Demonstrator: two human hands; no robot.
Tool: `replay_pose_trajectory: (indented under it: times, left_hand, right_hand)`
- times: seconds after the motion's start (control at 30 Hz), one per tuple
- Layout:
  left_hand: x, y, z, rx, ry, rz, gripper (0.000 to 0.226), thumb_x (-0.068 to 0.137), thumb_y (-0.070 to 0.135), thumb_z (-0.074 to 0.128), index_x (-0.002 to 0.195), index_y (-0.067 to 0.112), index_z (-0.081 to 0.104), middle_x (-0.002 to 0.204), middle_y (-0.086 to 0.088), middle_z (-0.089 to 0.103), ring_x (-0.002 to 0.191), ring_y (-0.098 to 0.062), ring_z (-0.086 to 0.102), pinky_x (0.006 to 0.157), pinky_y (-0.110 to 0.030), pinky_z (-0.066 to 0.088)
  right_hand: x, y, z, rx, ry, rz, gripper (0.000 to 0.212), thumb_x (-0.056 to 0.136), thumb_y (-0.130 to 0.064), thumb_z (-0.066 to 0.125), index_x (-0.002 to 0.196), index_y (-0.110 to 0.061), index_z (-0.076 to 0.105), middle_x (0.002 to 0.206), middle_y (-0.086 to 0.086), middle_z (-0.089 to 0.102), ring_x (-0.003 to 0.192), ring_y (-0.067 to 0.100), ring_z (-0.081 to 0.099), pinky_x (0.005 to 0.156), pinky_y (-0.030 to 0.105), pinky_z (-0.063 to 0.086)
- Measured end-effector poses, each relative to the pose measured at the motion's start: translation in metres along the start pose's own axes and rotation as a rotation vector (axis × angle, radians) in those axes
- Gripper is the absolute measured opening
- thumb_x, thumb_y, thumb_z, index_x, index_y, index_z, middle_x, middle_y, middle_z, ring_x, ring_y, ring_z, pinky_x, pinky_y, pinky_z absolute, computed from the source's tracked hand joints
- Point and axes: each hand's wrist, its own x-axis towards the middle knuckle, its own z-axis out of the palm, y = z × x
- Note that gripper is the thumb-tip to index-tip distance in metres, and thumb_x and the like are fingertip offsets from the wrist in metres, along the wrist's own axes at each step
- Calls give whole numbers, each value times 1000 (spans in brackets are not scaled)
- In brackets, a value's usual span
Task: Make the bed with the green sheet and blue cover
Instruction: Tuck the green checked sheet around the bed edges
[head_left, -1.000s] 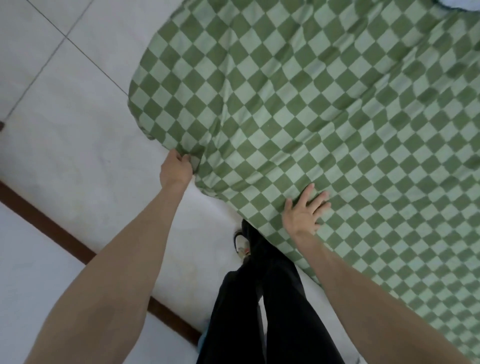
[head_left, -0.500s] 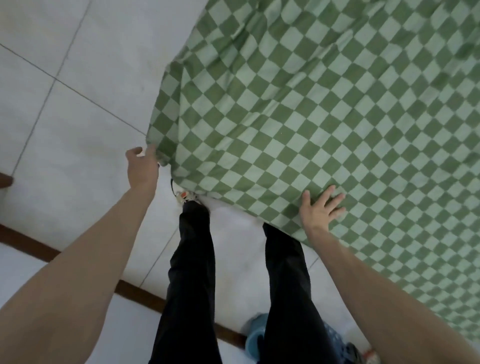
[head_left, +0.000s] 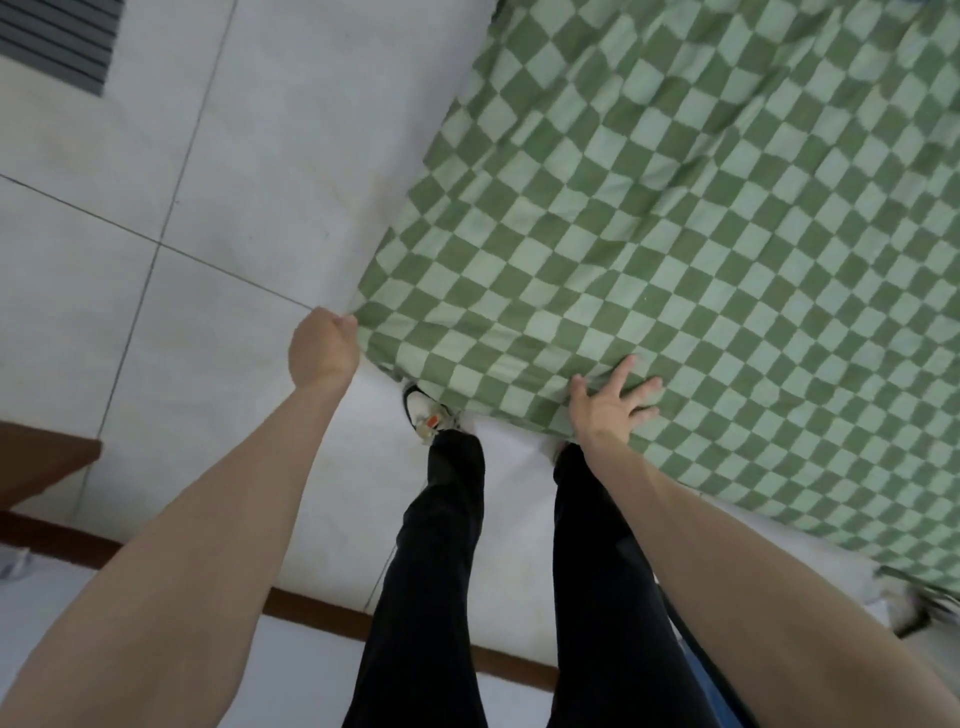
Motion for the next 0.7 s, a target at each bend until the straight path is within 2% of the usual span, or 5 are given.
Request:
replay_pose_trajectory:
  times: [0.17,0.4,0.5,0.6,0.7]
  left_hand:
    - [9,-1,1,39,-200,-19,34,98,29,45,92,3,66,94,-12,69,77,-30,58,65,-32,39]
    - [29,99,1,-272,-272,167,56,96,62,41,133,23,55,115,12,60,99,-14,55,81,-34,43]
    - [45,127,11,-345,-255,109,42,87,54,66,112,21,68,109,6,71,97,-20,65,86,-36,53]
    - [48,129,19,-621,-200,-73,19,79,40,80,79,23,71,83,8,72,84,-20,68,72,-28,55]
    - [43,132,23,-757,-113,-211,20,80,35,81,75,19,70,78,7,72,81,-20,67,66,-26,53]
  right_hand:
    - [-5,-8,3,-6,8,30,80,99,-54,39,155,-41,-17,160,1,-35,149,43,-19,122,57,7]
    - [-4,-6,7,11,30,8,82,100,-55,41,156,-38,-16,161,6,-32,149,46,-18,122,57,8]
    - [1,-3,6,40,37,4,81,99,-52,43,157,-39,-11,163,3,-28,149,44,-16,122,57,11]
    - [3,-5,1,86,100,26,71,102,-48,40,159,-38,-2,166,5,-17,150,45,-6,122,55,10]
    - [10,-20,-12,103,157,15,67,104,-44,37,160,-32,4,168,7,-8,152,41,-6,124,51,3]
